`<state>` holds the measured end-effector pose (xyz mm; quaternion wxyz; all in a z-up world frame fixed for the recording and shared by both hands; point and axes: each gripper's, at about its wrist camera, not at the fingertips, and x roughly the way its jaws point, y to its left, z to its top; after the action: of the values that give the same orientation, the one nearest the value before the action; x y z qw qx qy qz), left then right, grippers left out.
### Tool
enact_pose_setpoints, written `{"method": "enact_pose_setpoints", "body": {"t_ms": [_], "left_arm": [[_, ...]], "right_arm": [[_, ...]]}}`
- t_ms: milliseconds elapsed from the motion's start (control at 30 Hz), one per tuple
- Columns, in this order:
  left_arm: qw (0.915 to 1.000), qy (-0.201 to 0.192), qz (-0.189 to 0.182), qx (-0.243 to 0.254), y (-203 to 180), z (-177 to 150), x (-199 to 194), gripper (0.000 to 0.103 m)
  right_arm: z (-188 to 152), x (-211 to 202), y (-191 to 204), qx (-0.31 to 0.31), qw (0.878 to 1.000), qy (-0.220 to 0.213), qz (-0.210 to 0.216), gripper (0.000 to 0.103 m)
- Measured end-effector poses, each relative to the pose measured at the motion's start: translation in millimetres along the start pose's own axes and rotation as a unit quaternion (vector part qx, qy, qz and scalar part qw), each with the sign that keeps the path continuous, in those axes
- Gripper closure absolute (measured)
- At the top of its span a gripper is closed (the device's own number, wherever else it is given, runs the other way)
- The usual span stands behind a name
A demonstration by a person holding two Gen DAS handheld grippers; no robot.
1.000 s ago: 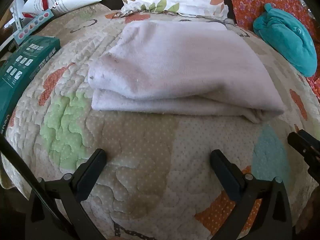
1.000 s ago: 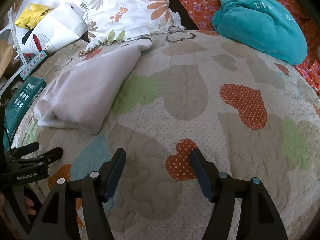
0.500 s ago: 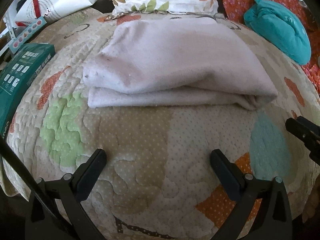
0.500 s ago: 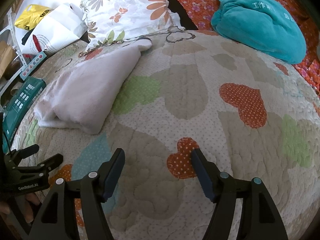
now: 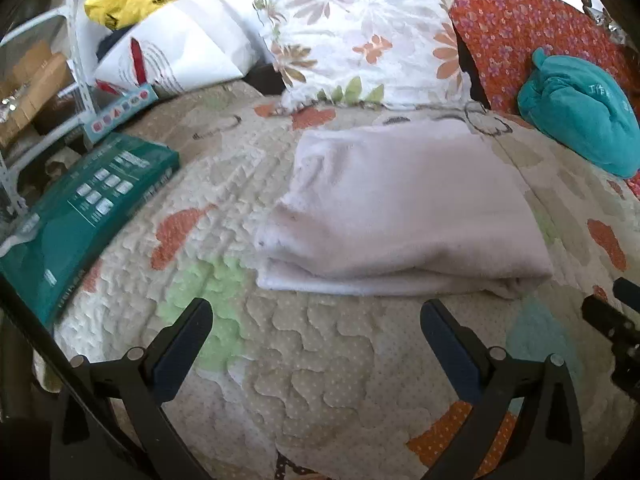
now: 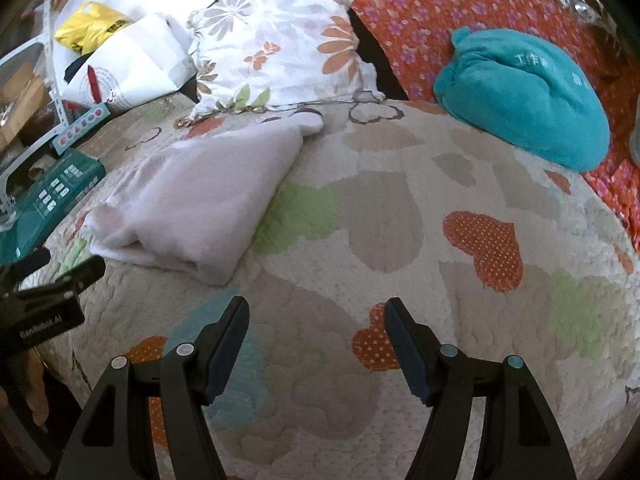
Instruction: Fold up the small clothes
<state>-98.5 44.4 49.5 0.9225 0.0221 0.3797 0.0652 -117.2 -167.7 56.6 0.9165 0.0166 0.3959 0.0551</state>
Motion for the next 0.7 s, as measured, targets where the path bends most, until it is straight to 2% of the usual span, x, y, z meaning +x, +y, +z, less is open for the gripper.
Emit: {"method": "enact_pose_setpoints", "body": {"t_ms": [200, 400, 700], "left_arm": [[0.9992, 0.04, -0.003, -0.002, -4, -7, 14, 0.0], [0.9936, 0.105, -0.036, -0.021, -5, -18, 36, 0.0], [0.9956, 0.087, -0.029, -0.018, -6, -25, 36, 0.0]], "right_arm": [[-3, 3, 10, -0.02, 1.0, 0.003, -0.001, 0.029], [-2, 3, 6, -0.011, 1.0, 0.006, -0.004, 0.029], [-4, 6, 2, -0.006, 1.0, 0.012, -0.006, 0.028]]}}
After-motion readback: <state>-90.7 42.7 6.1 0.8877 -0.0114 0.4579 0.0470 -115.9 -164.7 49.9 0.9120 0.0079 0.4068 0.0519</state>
